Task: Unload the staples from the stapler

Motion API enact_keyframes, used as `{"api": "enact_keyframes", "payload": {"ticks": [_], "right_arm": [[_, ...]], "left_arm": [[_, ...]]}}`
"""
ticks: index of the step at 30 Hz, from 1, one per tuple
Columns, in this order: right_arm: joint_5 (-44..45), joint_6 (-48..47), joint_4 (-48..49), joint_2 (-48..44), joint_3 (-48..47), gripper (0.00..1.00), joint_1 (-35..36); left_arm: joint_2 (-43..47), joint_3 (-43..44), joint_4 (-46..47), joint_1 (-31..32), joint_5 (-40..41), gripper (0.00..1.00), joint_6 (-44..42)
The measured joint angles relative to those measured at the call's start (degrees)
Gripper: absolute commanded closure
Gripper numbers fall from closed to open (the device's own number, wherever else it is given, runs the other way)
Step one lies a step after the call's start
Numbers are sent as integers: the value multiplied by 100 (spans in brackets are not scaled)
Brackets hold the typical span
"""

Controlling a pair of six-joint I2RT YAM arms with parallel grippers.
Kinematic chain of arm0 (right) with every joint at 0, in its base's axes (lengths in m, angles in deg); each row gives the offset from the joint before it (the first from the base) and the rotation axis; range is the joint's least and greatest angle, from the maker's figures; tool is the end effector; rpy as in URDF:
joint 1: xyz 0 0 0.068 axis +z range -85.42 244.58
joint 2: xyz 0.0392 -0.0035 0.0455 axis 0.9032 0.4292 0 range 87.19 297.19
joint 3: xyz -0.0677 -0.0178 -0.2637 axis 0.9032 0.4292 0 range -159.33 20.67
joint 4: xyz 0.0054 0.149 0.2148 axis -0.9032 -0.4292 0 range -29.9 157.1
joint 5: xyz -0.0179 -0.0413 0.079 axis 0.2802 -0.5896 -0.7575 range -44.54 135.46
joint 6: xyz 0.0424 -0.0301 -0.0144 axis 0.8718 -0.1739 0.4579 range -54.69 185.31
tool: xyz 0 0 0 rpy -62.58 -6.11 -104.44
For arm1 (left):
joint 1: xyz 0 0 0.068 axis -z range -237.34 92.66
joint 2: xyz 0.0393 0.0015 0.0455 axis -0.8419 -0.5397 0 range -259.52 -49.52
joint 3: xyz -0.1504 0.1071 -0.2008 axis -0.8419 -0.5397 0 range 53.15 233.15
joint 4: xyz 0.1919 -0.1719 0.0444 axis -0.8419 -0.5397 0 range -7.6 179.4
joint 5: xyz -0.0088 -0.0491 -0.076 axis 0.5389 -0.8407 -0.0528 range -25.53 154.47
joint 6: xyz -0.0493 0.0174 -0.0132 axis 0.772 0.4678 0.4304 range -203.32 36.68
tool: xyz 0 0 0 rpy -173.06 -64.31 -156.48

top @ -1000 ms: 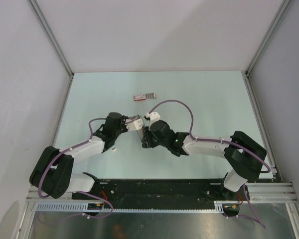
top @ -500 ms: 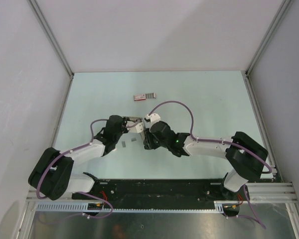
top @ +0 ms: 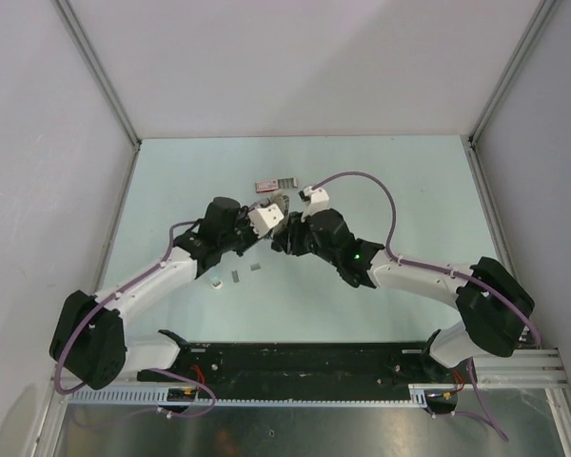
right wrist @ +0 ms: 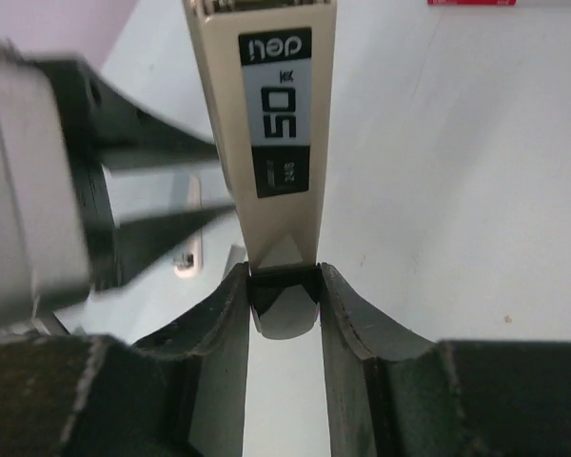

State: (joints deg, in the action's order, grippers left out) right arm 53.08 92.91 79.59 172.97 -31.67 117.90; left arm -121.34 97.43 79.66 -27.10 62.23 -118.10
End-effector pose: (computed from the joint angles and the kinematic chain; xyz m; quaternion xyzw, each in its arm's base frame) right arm 0.2070 0.2700 0.2527 -0.1463 0.8098 0.3253 0.4658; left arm 0.2323 -0.1371 0.2379 0.4888 0.7508 0.0001 0.4443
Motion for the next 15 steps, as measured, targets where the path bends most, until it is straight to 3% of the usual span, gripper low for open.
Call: {"api": "enact_keyframes", "payload": {"ticks": [3, 9, 12, 15], "right_arm": [[9, 136, 111, 0, -76, 100, -111], [37, 140, 24, 166, -251, 100, -131], [66, 83, -201, 315, -476, 100, -140], [125, 11, -538, 533, -857, 100, -205]], "left_arm": [[17, 105, -382, 31, -645, 40, 516], [229, 133, -874, -103, -1222, 25, 1117], [348, 380, -1036, -621, -1543, 18, 1462], [317, 874, -1060, -1598, -2006, 11, 1884]]}}
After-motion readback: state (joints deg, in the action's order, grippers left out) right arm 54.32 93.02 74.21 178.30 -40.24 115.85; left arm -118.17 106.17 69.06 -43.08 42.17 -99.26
